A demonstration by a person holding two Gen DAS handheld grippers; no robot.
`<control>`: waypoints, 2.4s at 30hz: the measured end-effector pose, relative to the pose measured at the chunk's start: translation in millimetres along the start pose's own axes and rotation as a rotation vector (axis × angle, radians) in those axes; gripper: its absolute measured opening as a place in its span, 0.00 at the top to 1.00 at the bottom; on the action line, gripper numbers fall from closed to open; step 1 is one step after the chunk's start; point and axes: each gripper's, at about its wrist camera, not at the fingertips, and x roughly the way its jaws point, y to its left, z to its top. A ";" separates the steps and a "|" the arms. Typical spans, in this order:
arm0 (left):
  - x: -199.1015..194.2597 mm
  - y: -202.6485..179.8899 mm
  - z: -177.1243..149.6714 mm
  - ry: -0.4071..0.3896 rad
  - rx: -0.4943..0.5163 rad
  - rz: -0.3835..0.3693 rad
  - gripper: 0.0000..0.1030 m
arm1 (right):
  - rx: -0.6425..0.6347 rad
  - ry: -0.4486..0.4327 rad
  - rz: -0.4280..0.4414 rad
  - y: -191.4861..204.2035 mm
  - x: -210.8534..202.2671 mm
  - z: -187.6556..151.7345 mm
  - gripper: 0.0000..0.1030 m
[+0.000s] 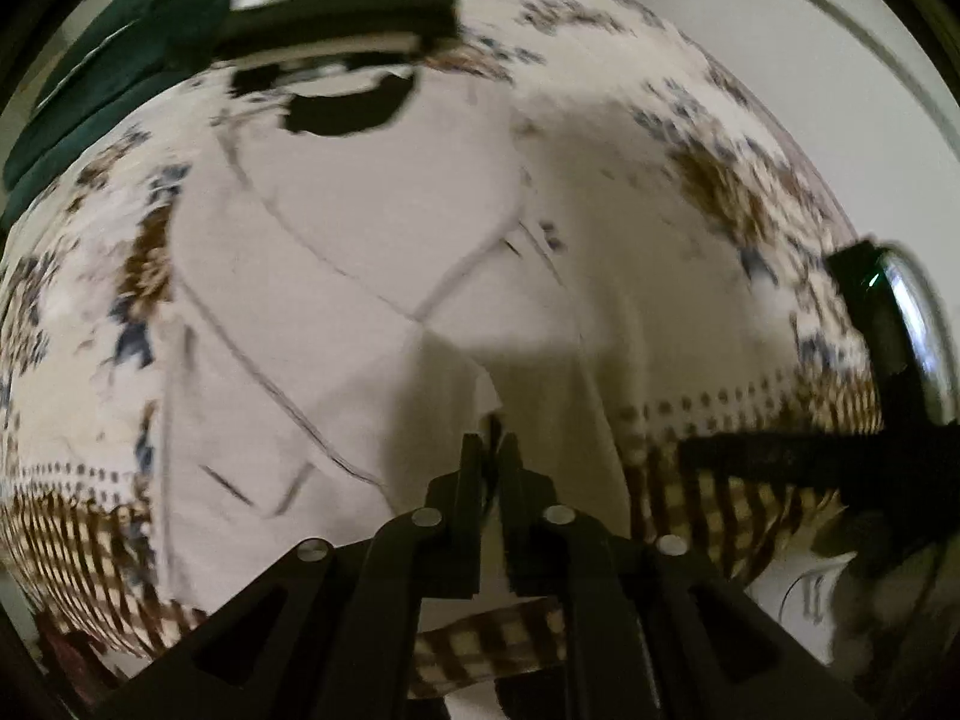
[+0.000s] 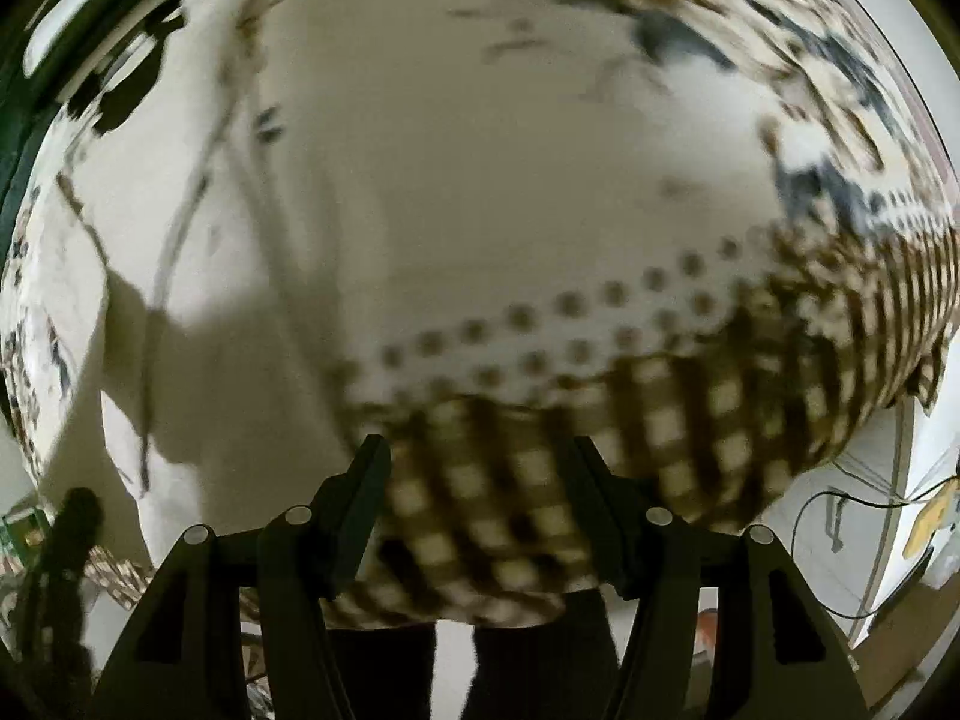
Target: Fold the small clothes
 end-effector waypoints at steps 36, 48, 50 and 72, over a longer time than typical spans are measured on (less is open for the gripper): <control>-28.9 235.5 -98.8 0.177 -0.595 -0.044 0.97 | -0.007 0.226 0.353 -231.0 -49.9 -18.7 0.96; 15.0 294.2 65.4 -0.021 -0.643 -0.116 0.95 | 0.074 0.029 0.484 -197.0 -108.8 102.7 0.96; 25.9 309.1 82.1 -0.041 -0.674 -0.144 0.95 | 0.084 0.001 0.483 -201.7 -109.4 136.6 0.95; 64.5 263.3 67.7 0.020 -0.399 -0.036 0.96 | -0.216 -0.121 0.166 -91.7 -80.6 128.8 0.97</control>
